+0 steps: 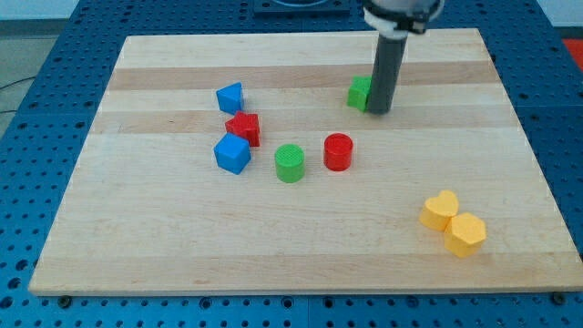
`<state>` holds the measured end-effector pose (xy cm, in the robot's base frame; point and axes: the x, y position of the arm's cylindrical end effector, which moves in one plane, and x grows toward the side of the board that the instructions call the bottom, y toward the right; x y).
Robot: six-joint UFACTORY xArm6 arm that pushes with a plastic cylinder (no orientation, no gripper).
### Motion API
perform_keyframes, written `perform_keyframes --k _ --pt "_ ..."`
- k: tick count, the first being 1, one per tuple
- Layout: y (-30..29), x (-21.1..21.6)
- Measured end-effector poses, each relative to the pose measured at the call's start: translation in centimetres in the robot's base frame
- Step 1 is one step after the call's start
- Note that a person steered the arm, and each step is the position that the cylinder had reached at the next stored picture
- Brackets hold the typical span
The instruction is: Push the green star towards the top right of the board
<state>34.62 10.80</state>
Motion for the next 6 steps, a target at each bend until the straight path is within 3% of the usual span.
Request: perform_keyframes --k 1,2,3,5,6 --pt "-0.3 -1.7" --pt "-1.7 2.7" --pt "-8.3 0.4" --pt "-2.9 -7.6" --pt "-3.9 -6.1"
